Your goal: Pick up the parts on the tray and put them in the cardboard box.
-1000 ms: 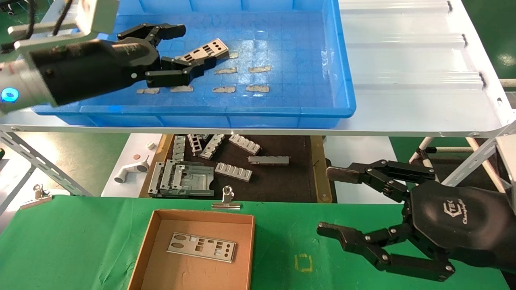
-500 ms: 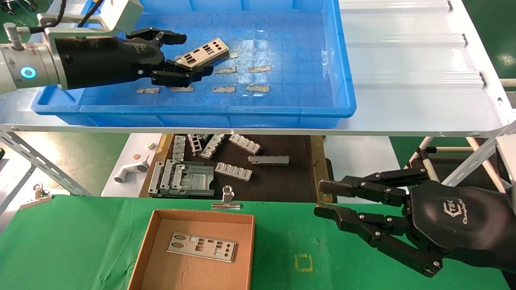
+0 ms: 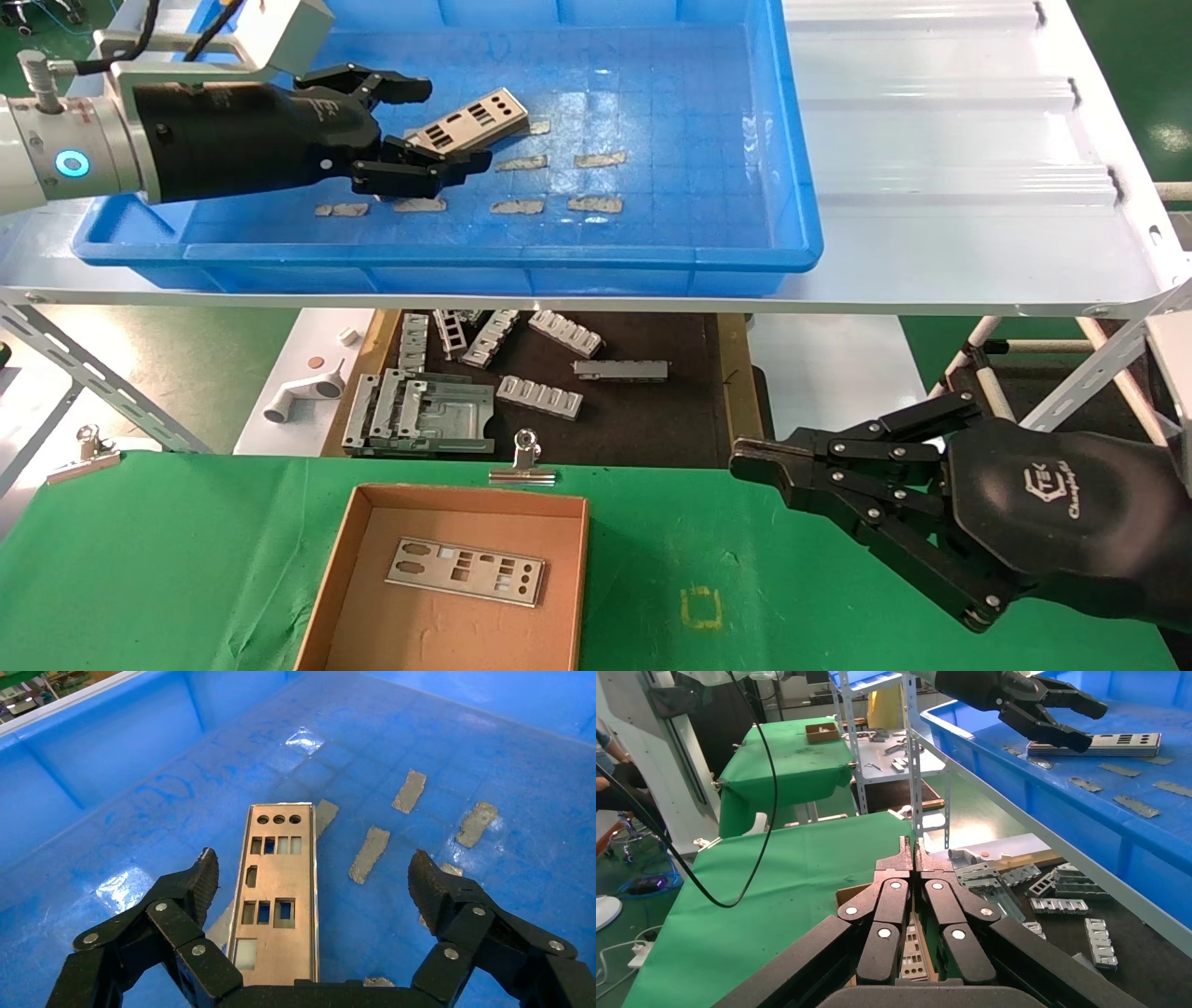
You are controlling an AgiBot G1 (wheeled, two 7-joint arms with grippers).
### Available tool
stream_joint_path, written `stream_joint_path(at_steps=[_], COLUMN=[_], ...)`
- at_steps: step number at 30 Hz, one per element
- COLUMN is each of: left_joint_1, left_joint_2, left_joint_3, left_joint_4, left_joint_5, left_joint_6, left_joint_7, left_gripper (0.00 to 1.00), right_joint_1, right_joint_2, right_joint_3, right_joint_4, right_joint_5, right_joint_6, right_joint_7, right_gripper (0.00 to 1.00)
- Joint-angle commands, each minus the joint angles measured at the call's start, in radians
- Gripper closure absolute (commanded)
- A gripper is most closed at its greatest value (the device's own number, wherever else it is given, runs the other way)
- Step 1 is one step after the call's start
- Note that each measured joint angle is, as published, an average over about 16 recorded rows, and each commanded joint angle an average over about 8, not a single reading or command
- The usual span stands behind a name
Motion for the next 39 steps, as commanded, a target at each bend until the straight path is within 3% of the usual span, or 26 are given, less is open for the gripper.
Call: stream_joint_path(at_steps=[1, 39], left_joint_1=[-0.009, -0.064], left_joint_2=[0.004, 0.034], left_joint_3=[0.002, -0.004], left_joint_4=[0.020, 0.161], left_joint_5=[0.003, -0.002], left_joint_6=[0.005, 0.001], left_joint_7=[0.014, 0.107], left_gripper=[1.00, 1.00], right_joint_1=[0.000, 0.000], right_joint_2=[0.000, 0.000], right_joint_3=[0.000, 0.000], right_joint_4=[0.000, 0.000], right_joint_5=[0.000, 0.000], right_joint_6=[0.000, 0.000], right_joint_7=[0.000, 0.000], right_gripper=[1.00, 1.00])
